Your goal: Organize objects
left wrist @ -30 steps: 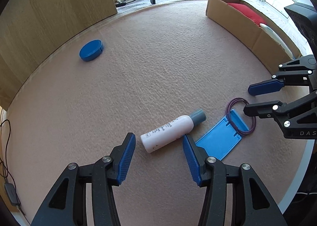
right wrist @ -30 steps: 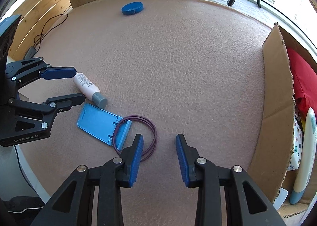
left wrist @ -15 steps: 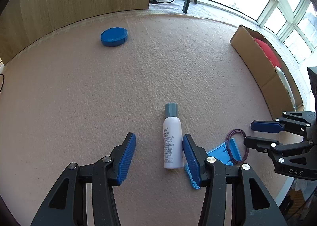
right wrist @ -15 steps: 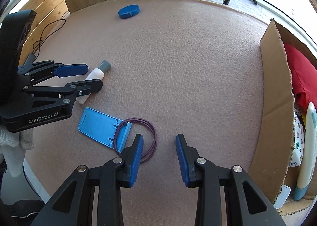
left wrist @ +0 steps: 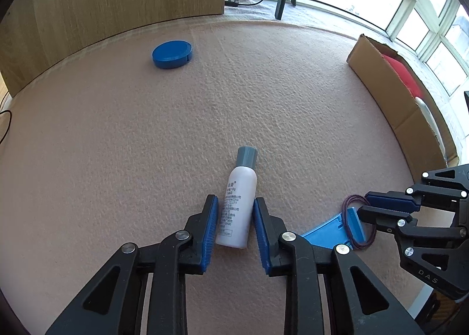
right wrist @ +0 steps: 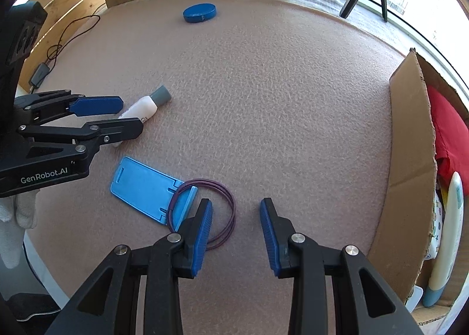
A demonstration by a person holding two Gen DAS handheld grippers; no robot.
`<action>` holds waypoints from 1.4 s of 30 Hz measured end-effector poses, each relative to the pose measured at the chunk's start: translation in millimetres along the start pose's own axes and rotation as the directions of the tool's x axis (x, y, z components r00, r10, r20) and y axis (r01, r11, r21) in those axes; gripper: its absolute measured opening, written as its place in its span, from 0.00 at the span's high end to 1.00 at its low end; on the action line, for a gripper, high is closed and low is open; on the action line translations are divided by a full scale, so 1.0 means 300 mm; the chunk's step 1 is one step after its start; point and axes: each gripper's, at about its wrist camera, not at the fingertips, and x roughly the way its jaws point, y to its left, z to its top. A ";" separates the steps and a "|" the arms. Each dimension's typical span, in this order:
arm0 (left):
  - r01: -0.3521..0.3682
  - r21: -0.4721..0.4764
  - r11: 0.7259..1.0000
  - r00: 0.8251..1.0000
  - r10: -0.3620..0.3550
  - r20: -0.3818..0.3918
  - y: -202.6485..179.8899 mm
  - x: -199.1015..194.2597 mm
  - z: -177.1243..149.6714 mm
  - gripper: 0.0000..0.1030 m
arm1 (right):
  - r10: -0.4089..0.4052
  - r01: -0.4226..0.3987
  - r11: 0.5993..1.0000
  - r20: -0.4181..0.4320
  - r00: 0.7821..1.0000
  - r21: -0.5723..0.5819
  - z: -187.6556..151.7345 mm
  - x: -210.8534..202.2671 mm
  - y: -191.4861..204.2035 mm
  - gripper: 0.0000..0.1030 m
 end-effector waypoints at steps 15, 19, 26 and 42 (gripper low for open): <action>0.031 -0.045 0.998 0.999 -0.031 0.013 0.035 -0.030 -0.036 0.80 | 0.037 -0.037 0.999 0.054 0.998 -0.006 0.009 -0.046 0.044 0.98; 0.046 -0.059 0.997 0.999 -0.045 0.024 0.038 -0.057 -0.050 0.80 | 0.035 -0.036 0.999 0.088 0.996 0.003 0.019 -0.083 0.040 0.98; 0.077 -0.054 0.996 0.995 -0.073 0.067 0.001 -0.132 -0.039 0.80 | 0.039 -0.044 0.999 0.148 0.988 0.030 0.037 -0.152 0.011 0.98; 0.208 0.100 0.973 0.965 -0.220 0.140 -0.356 -0.249 0.120 0.80 | -0.030 -0.029 0.980 0.290 0.957 0.197 -0.066 -0.380 -0.248 0.98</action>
